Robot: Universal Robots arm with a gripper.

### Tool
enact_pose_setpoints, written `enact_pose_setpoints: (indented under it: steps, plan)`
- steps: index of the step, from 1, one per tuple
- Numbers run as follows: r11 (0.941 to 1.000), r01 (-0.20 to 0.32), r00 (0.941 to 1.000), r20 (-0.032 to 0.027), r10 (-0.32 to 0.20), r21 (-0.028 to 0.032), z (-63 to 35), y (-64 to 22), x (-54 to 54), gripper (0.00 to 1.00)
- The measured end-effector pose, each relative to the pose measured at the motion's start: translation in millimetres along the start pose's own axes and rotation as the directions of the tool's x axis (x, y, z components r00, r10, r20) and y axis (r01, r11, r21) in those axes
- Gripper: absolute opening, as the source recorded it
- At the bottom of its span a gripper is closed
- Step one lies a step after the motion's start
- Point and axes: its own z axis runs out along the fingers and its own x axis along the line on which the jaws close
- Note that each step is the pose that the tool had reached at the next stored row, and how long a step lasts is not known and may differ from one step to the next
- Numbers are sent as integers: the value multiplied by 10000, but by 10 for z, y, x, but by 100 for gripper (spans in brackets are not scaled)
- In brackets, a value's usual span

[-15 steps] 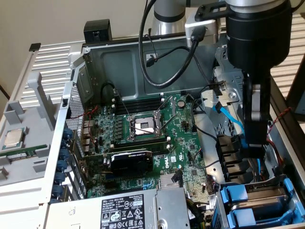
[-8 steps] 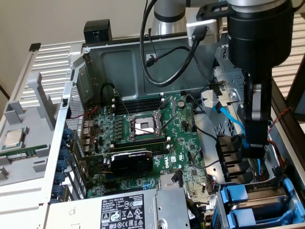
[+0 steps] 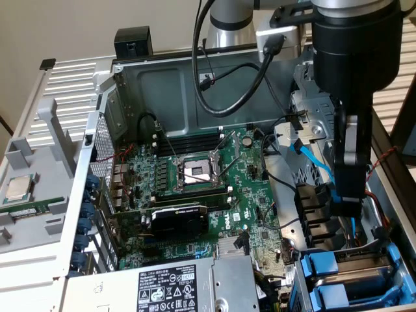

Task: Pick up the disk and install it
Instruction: 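Insert the first disk wire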

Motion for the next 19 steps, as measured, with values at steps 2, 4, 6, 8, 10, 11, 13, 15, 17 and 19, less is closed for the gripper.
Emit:
enact_pose_setpoints:
  steps: [2,4,6,8,10,11,13,15,17,19]
  plan:
    - [10000,-48,10000,-10,48,0,2,-4,4,35]
    - [10000,-93,10000,-20,93,-1,3,-9,8,35]
    - [9999,-139,9999,-31,139,-3,5,-13,8,35]
    - [9999,-170,9998,-40,170,-6,7,-15,8,35]
    - [9998,-174,9998,-40,174,-7,8,-17,7,35]
    - [9998,-175,9998,-38,175,-9,9,-18,6,35]
    - [9998,-179,9998,-31,179,-13,10,-19,5,35]
    - [9998,-184,9998,-28,184,-14,12,-19,6,35]
    - [9998,-194,9998,-28,194,-13,14,-20,8,35]
    - [9998,-200,9998,-23,200,-13,16,-20,8,35]
